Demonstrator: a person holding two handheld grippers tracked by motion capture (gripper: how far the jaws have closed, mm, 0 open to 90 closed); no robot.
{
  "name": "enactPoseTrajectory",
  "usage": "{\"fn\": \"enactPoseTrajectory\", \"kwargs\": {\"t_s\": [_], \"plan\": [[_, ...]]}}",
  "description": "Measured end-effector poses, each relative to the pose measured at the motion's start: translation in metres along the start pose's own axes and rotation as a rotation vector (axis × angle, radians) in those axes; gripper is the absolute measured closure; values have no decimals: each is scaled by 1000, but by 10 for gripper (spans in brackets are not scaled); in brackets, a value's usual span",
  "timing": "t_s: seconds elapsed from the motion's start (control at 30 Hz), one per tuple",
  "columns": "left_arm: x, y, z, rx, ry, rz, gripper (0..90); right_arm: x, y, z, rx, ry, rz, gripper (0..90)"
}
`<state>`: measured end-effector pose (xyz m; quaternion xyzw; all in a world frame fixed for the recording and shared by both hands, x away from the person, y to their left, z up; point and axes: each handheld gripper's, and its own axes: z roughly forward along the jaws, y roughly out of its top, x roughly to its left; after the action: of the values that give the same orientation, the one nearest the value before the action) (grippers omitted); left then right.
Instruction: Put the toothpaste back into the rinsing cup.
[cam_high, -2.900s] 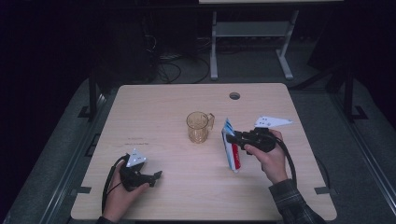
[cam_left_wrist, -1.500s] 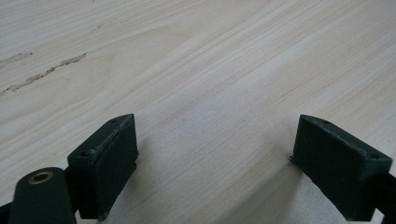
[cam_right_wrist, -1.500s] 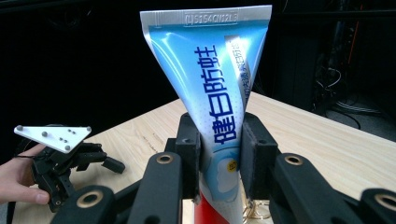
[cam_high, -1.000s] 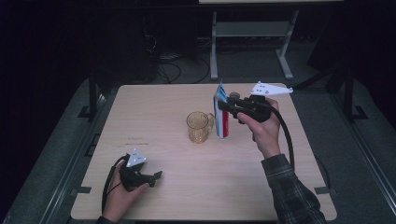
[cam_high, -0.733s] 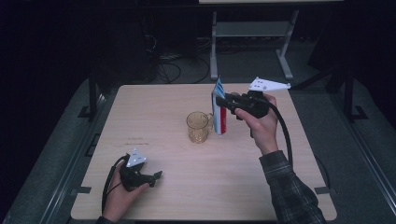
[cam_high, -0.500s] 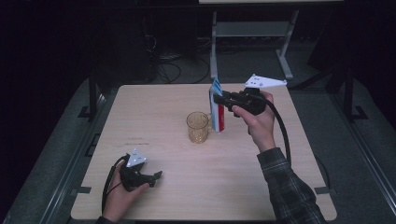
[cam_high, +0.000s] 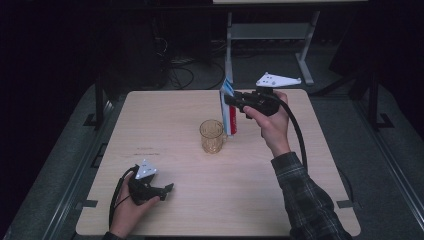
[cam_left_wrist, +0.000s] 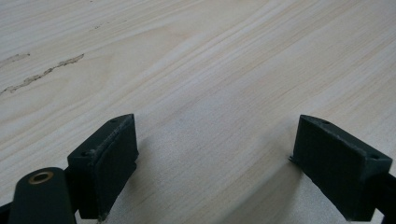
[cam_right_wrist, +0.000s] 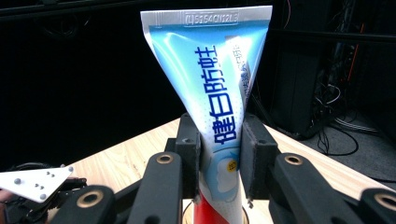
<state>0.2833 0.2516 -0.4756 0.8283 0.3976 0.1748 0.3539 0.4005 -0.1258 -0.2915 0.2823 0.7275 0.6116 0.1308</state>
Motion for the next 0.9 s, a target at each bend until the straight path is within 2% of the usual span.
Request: {"fn": "enactPoseTrajectory", "kwargs": {"t_s": [0.5, 0.9], "plan": [[0, 0, 0, 1, -2, 3, 128, -2, 12, 23, -6, -4, -3, 712], [-1, 0, 0, -2, -10, 4, 128, -7, 6, 41, -2, -7, 21, 713]]}}
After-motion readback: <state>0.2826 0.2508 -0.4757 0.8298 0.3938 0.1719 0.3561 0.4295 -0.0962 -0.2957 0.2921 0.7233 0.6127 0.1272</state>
